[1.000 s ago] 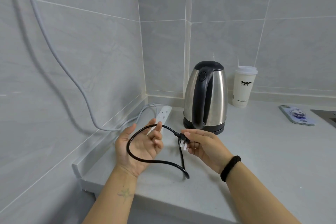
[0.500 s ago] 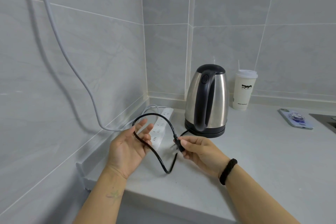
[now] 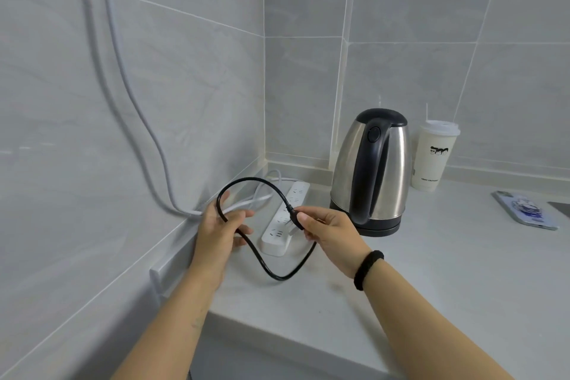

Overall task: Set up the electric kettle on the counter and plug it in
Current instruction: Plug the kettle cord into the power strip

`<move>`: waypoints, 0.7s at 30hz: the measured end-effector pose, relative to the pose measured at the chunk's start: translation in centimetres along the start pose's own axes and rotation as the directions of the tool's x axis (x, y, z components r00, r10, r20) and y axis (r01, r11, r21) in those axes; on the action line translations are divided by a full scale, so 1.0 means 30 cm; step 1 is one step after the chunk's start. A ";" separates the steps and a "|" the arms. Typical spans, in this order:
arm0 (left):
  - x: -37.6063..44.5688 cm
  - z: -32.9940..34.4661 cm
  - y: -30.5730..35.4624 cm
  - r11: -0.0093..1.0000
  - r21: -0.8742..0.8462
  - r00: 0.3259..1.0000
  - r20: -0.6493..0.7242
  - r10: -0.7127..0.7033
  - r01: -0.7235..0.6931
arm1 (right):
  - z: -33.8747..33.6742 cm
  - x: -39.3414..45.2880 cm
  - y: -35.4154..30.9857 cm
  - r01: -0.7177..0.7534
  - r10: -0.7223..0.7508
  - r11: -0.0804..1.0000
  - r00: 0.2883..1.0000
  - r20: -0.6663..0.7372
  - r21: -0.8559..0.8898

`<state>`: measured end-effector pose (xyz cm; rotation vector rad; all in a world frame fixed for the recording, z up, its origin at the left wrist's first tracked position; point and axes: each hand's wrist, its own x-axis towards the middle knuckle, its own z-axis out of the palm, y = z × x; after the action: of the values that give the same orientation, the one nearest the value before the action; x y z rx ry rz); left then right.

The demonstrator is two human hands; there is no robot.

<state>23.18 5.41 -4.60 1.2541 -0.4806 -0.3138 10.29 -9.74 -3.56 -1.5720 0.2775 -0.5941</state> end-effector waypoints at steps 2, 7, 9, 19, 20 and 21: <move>0.007 -0.001 0.001 0.999 0.016 0.999 -0.013 0.035 -0.035 | 0.015 0.032 -0.016 0.004 -0.004 0.999 1.000 -0.006 -0.043; 0.009 0.007 0.014 1.000 0.020 1.000 -0.022 -0.021 0.022 | 0.040 0.098 -0.031 0.031 -0.035 0.997 0.999 -0.042 -0.076; 0.004 0.013 0.016 0.997 0.035 0.996 0.057 -0.073 0.071 | 0.047 0.110 -0.017 0.048 -0.048 0.999 0.997 -0.057 -0.001; 0.040 0.019 -0.045 0.928 0.371 0.999 -0.038 -0.027 0.039 | 0.048 0.130 0.002 0.101 -0.103 0.959 0.995 0.006 -0.265; 0.043 0.014 -0.053 0.902 0.432 0.997 -0.081 0.010 0.026 | 0.043 0.130 0.004 0.109 -0.106 0.941 0.994 0.026 -0.319; 0.043 0.010 -0.054 0.884 0.466 0.990 -0.134 0.037 0.030 | 0.041 0.130 0.003 0.115 -0.106 0.922 0.993 0.043 -0.369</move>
<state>24.20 4.07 -5.85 1.7342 -0.4518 -0.1034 14.19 -10.72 -2.86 -1.9702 0.2980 -0.6371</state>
